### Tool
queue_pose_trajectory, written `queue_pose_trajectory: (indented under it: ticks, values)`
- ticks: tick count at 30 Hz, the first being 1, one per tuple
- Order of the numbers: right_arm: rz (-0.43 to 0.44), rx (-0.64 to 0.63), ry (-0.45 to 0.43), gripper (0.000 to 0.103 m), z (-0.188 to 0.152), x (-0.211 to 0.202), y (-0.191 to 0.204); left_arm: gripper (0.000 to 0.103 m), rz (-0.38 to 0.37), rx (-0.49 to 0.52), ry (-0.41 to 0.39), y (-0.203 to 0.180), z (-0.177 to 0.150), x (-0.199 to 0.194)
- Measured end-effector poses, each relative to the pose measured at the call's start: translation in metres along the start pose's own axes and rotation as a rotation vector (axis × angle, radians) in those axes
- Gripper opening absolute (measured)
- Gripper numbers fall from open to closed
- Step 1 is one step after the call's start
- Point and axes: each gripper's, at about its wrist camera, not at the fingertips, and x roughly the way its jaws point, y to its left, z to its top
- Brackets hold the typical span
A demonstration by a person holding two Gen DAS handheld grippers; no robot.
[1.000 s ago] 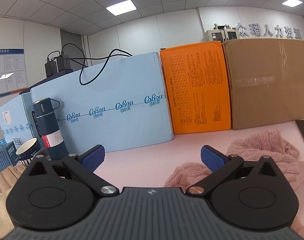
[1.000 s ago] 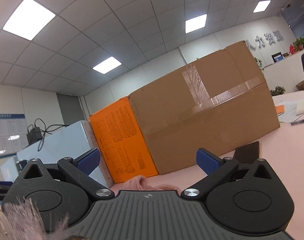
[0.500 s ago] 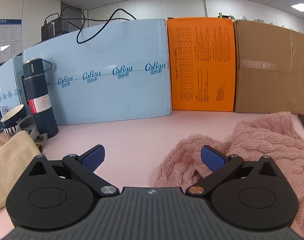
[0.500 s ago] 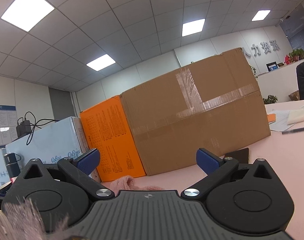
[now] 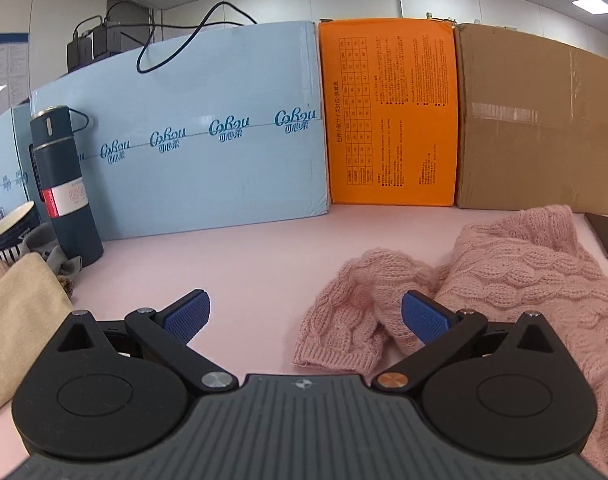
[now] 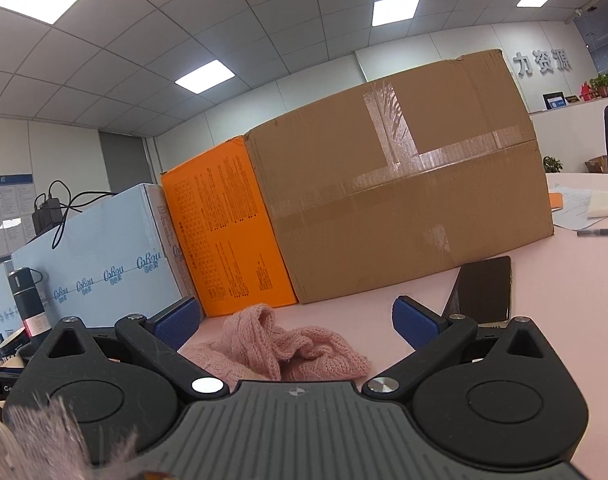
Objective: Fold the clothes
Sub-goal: 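Move the left tool toward the crumpled pink knit sweater, then close the left gripper on the pink sweater and pull it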
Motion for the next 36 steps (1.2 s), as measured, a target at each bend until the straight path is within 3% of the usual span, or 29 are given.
queue_pose_trajectory:
  ticks: [7,18,21,24,27,31,34,36]
  values:
    - [-0.017,0.074,0.025,0.103,-0.001,0.003,-0.008,0.103,0.015,0.068,-0.029,-0.013,-0.002,-0.007]
    - [-0.046,0.066,0.073,0.103,-0.002,0.012,-0.01,0.103,0.011,0.061,0.004,-0.015,0.0,-0.003]
    - [-0.056,0.081,0.102,0.103,-0.002,0.018,-0.014,0.103,-0.072,0.018,-0.01,-0.01,0.003,-0.01]
    - [-0.039,0.103,0.087,0.103,-0.004,0.017,-0.015,0.103,-0.335,-0.06,-0.022,-0.004,0.004,-0.022]
    - [-0.045,0.096,0.111,0.103,-0.004,0.016,-0.015,0.103,-0.449,0.013,-0.036,-0.015,0.0,-0.033]
    - [-0.045,0.097,0.121,0.103,-0.003,0.015,-0.014,0.103,-0.376,0.172,-0.039,-0.042,-0.012,-0.039]
    - [-0.044,0.098,0.115,0.103,-0.003,0.013,-0.014,0.103,-0.432,0.234,-0.055,-0.047,-0.018,-0.049]
    - [-0.043,0.102,0.106,0.103,-0.003,0.012,-0.015,0.103,-0.511,0.26,-0.066,-0.047,-0.019,-0.055]
